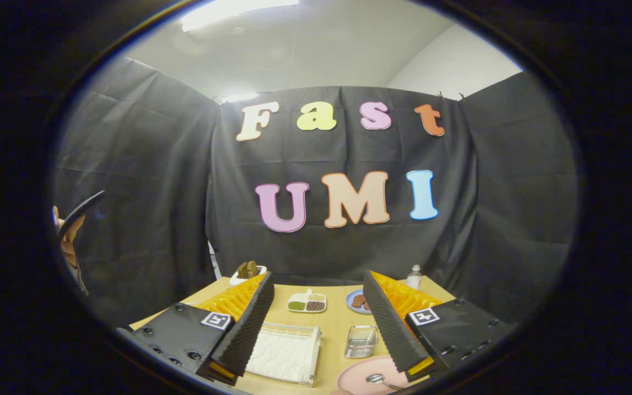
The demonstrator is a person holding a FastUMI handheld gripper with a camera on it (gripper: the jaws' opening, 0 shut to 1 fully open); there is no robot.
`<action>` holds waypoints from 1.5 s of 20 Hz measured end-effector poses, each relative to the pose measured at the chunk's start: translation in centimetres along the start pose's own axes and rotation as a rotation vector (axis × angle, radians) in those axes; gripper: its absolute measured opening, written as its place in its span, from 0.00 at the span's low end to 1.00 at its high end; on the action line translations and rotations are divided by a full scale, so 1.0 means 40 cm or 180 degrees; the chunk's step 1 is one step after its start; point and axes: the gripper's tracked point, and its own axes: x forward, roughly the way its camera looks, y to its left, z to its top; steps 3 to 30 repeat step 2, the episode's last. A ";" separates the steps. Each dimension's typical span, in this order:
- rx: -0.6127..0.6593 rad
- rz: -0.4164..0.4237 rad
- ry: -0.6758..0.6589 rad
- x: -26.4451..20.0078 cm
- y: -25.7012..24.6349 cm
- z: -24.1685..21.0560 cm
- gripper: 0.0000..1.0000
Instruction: Take the plate from the dish rack, then take the spoon from the basket and place it into the plate.
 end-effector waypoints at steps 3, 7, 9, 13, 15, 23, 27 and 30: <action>-0.0007 0.0002 0.0015 0.002 0.002 -0.005 1.00; -0.0007 0.0002 0.0015 0.002 0.002 -0.005 1.00; -0.0007 0.0002 0.0015 0.002 0.002 -0.005 1.00; -0.0007 0.0002 0.0015 0.002 0.002 -0.005 1.00; -0.0007 0.0002 0.0015 0.002 0.002 -0.005 1.00; -0.0007 0.0002 0.0015 0.002 0.002 -0.005 1.00; -0.0007 0.0002 0.0015 0.002 0.002 -0.005 1.00; -0.0007 0.0002 0.0015 0.002 0.002 -0.005 1.00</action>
